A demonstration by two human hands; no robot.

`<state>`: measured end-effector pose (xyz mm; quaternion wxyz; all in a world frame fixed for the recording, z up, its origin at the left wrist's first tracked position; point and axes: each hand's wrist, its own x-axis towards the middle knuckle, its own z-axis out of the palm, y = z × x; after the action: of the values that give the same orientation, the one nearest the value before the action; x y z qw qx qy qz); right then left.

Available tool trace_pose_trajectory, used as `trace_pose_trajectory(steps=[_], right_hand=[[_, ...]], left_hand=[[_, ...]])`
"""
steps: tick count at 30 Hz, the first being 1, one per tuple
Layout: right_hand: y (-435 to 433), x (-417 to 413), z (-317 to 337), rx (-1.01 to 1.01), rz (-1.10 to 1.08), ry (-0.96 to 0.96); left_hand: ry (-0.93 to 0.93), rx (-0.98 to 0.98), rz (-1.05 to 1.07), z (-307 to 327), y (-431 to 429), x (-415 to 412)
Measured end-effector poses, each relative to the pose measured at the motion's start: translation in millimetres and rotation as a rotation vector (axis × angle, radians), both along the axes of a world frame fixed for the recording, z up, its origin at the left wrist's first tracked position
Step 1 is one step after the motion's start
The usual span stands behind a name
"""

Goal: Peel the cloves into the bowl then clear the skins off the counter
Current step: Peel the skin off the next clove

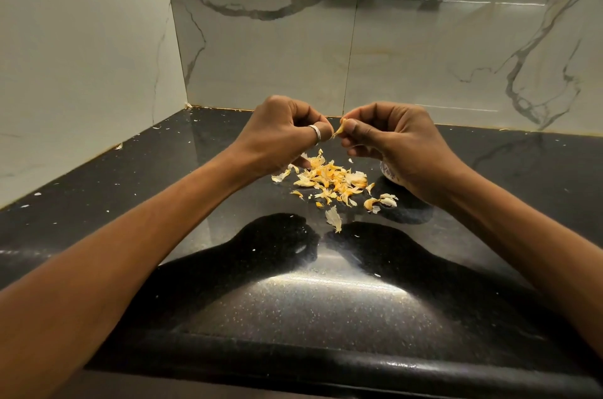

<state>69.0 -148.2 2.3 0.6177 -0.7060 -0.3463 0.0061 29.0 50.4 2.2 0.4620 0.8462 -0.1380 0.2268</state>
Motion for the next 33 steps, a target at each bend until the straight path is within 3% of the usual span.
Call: trace_pose_trajectory(steps=[4,10,23,28,31,33], right_hand=[[2,-1,-1,-0.027,-0.036,-0.034],[5,0,-4,-0.045,-0.045,-0.025],[8,-4,-4,-0.087,-0.056,-0.101],[8,-3,-5,-0.118,-0.056,-0.093],[6,-3,-4,-0.093,-0.019,-0.044],[4,-3,-3,-0.069,0.024,0.003]], left_hand=[[-0.106,0.069,0.032,-2,-1,0],[-0.43,0.411,0.136,-7,-2,-2],[-0.622,0.756,0.286,-11,-9,-4],[-0.471,0.507,0.242,-12,-12,-3],[-0.237,0.287,0.154,-8,-12,-5],[-0.023,0.031,0.046,-4,-12,-8]])
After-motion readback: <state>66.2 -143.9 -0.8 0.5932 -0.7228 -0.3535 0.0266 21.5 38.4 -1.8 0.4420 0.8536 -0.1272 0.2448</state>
